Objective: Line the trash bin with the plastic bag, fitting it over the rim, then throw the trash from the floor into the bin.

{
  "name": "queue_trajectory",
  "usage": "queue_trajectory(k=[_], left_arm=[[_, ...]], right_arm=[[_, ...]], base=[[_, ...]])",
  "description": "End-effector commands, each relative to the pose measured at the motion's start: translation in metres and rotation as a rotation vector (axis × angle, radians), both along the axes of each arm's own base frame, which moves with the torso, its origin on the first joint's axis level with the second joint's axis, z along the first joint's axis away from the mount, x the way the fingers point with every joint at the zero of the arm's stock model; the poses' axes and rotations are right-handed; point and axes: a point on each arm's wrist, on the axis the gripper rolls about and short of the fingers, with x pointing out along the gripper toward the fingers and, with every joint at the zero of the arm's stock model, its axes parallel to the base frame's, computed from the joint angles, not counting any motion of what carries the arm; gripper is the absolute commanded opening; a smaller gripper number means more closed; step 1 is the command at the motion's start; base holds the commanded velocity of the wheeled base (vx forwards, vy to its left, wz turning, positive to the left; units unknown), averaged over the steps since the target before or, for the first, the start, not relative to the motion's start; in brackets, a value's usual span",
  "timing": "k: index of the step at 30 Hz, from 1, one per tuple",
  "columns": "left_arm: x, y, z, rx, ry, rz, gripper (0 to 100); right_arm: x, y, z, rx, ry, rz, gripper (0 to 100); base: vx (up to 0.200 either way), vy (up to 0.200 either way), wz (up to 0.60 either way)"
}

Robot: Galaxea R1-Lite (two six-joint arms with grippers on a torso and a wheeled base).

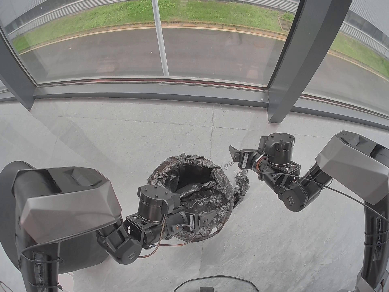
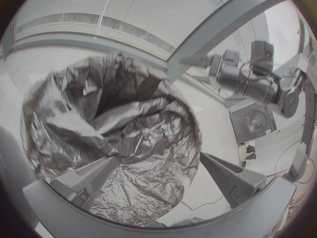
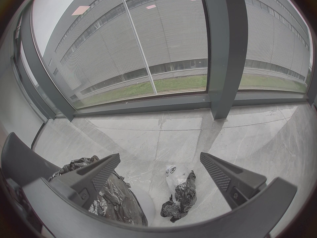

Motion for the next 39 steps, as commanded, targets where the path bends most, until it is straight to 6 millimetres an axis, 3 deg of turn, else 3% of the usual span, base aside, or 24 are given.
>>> queue_trajectory(k=[1, 11, 22, 34, 39], left_arm=[[-0.006, 0.005, 0.041, -0.066, -0.072, 0.007, 100], [0.015, -0.012, 0.019, -0.118, -0.026, 0.033, 100], [0.033, -0.011, -0.034, -0.047, 0.035, 0.094, 100], [0.034, -0.012, -0.035, -0.046, 0.038, 0.094, 100], [0.031, -0.010, -0.008, -0.086, -0.004, 0.097, 100]], right_arm=[[0.000, 0.000, 0.000, -0.001, -0.004, 0.001, 100], [0.001, 0.000, -0.003, -0.003, 0.000, 0.000, 100], [0.002, 0.000, -0.008, -0.007, 0.008, 0.000, 100], [0.002, 0.001, -0.010, -0.010, 0.011, 0.000, 100], [0.002, 0.001, -0.010, -0.011, 0.011, 0.000, 100]], base=[[0.000, 0.000, 0.00], [0.000, 0.000, 0.00], [0.000, 0.000, 0.00], [0.000, 0.000, 0.00], [0.000, 0.000, 0.00]])
